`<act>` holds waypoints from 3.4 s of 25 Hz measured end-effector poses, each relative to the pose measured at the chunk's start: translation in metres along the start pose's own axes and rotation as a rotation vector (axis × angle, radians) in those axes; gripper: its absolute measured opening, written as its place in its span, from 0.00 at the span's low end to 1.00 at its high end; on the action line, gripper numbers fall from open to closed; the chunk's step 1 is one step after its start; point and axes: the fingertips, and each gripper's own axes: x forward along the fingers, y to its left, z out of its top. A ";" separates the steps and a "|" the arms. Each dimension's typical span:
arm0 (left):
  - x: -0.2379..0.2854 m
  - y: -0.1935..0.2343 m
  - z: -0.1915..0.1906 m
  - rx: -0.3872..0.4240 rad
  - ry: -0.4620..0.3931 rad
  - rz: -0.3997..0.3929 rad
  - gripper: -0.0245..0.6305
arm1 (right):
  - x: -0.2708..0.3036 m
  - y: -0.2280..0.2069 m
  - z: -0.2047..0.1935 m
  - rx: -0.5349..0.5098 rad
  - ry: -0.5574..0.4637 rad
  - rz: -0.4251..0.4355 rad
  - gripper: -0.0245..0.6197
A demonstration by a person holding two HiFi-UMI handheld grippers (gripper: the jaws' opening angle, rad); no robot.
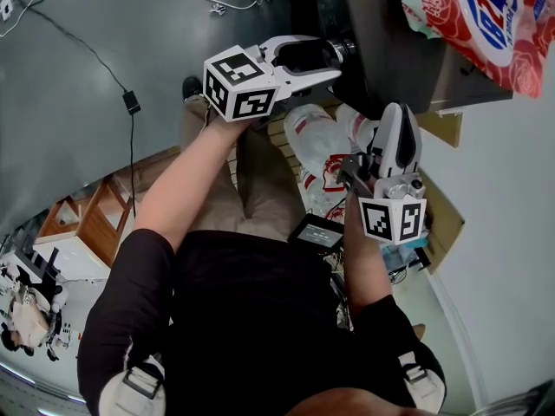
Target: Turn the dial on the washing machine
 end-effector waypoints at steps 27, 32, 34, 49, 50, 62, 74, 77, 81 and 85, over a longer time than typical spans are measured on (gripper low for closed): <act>0.000 0.003 -0.002 -0.218 0.022 0.013 0.43 | 0.005 0.022 -0.016 0.012 0.031 0.047 0.04; 0.000 0.004 -0.003 -0.302 -0.001 0.005 0.43 | 0.005 0.019 -0.017 0.013 0.036 0.043 0.05; 0.000 0.004 -0.003 -0.311 -0.002 0.006 0.43 | 0.006 0.019 -0.017 0.013 0.036 0.044 0.05; -0.001 0.005 -0.004 -0.541 -0.063 -0.028 0.43 | 0.002 0.016 -0.015 0.017 0.027 0.041 0.05; -0.001 0.005 -0.004 -0.550 -0.064 -0.028 0.43 | 0.002 0.017 -0.015 0.018 0.027 0.041 0.05; -0.001 0.006 -0.005 -0.692 -0.094 -0.046 0.43 | 0.005 0.020 -0.016 0.024 0.026 0.043 0.05; -0.001 0.007 -0.007 -0.792 -0.102 -0.061 0.43 | 0.007 0.024 -0.016 0.002 0.023 0.043 0.04; 0.000 0.008 -0.008 -0.843 -0.104 -0.075 0.43 | 0.007 0.026 -0.015 -0.009 0.020 0.047 0.05; 0.001 0.009 -0.009 -0.900 -0.100 -0.093 0.43 | 0.006 0.026 -0.017 -0.011 0.025 0.050 0.05; 0.001 0.007 -0.008 -0.954 -0.122 -0.123 0.43 | 0.005 0.026 -0.018 -0.013 0.032 0.054 0.05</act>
